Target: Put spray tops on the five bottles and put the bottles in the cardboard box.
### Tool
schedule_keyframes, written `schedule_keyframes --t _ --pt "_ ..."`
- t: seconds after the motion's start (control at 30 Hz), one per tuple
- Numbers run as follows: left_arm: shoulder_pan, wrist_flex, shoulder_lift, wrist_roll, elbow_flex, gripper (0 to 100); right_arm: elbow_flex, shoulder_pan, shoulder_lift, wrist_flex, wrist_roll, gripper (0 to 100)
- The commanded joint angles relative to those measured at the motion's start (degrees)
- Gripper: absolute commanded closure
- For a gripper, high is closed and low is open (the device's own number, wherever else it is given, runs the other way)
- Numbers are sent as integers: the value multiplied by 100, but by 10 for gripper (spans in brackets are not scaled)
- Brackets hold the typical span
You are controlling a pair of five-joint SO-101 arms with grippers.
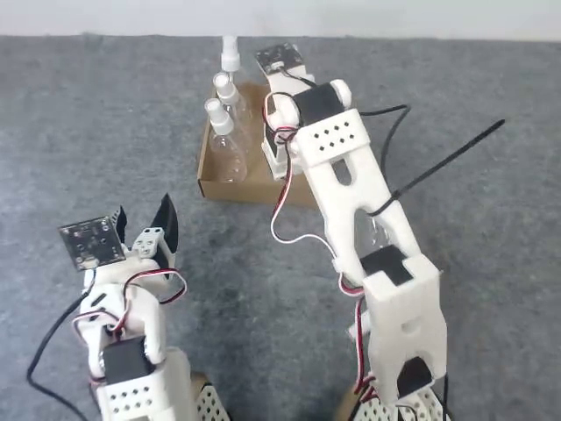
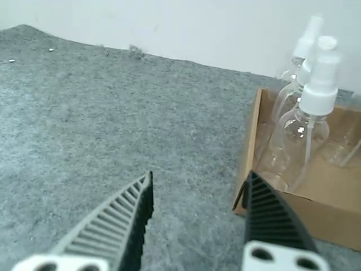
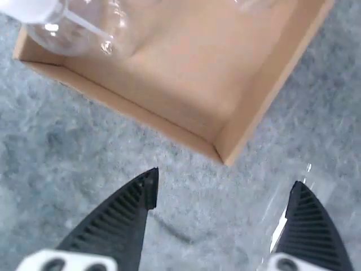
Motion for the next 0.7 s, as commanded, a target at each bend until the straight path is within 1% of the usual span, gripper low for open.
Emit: schedule_keyframes --t 0.0,0.2,0.33,0.53,0.67 --pt "-26 -167 -88 -62 -66 765 668 -4 -1015 242 -97 680" --pt "-26 -167 -88 -62 -66 765 1864 75 -2035 233 -97 679" --pt "-26 -167 -88 -62 -66 765 2400 207 -2501 233 -97 679" --pt "-26 -167 -88 -62 -66 765 2673 734 -2774 171 -97 679" --pt "-26 -167 -88 -62 -57 765 3007 1130 -2765 -224 -88 679"
